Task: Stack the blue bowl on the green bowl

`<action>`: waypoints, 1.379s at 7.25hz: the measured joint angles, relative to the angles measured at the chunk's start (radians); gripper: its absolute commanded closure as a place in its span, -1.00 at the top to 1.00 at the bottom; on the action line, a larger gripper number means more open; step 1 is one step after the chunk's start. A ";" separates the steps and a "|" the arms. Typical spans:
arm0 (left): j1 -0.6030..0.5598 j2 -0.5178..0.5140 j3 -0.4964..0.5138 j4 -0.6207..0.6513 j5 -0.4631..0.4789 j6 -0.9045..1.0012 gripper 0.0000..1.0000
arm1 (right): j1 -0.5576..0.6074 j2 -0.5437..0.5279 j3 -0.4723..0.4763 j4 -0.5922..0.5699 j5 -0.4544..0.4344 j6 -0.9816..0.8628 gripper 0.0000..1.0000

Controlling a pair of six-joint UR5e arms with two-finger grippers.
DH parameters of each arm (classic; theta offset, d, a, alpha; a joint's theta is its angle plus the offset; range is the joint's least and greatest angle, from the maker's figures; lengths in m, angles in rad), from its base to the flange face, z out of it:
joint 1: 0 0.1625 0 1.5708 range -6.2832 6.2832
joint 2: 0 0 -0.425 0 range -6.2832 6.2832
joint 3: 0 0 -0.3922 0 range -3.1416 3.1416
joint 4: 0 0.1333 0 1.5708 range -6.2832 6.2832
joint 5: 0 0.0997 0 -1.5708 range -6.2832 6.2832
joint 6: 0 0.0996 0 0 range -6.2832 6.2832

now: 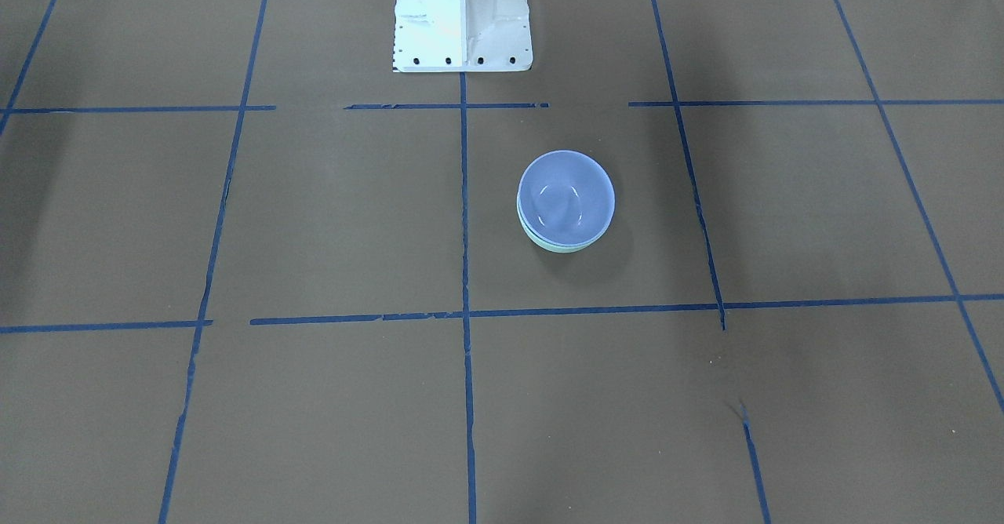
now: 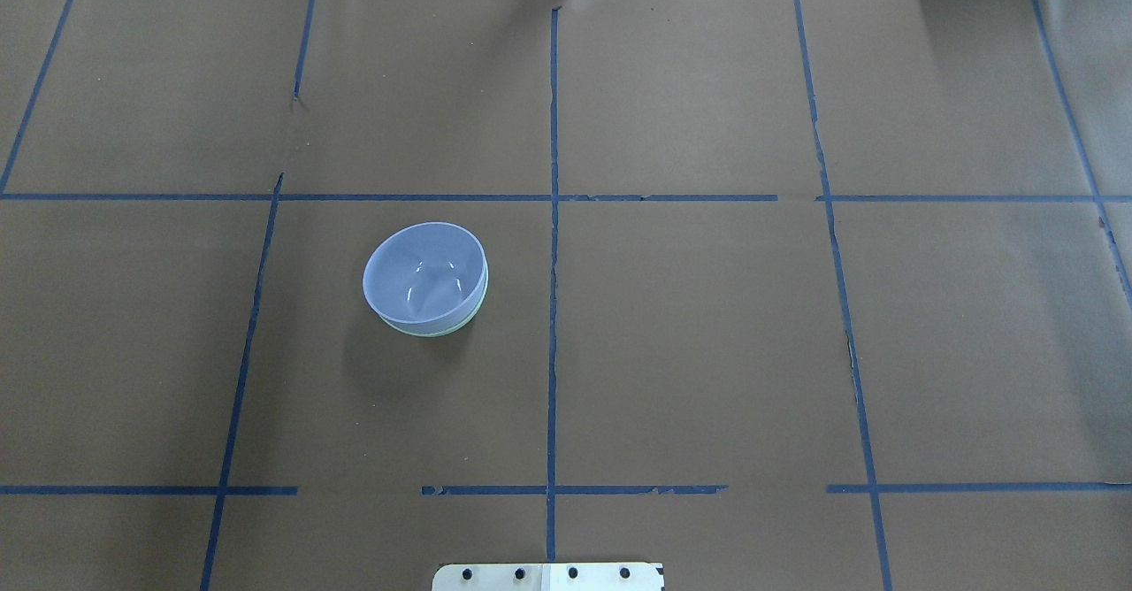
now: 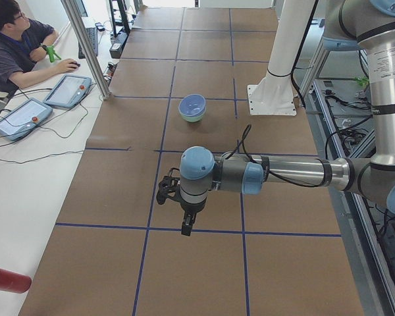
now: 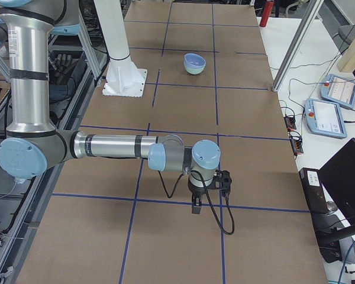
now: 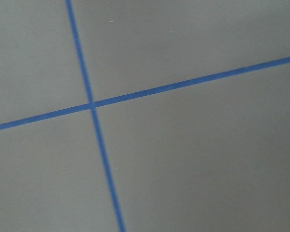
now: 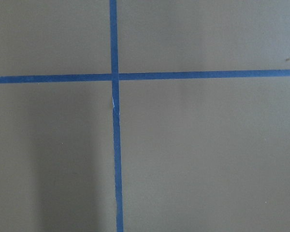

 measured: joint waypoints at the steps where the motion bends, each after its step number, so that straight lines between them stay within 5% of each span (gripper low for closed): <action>1: -0.001 0.000 0.003 0.000 -0.002 -0.015 1.00 | 0.000 0.000 0.000 0.000 0.000 0.000 1.00; 10: -0.002 -0.005 -0.004 -0.014 0.001 -0.021 1.00 | 0.000 0.000 0.000 0.000 0.000 -0.001 1.00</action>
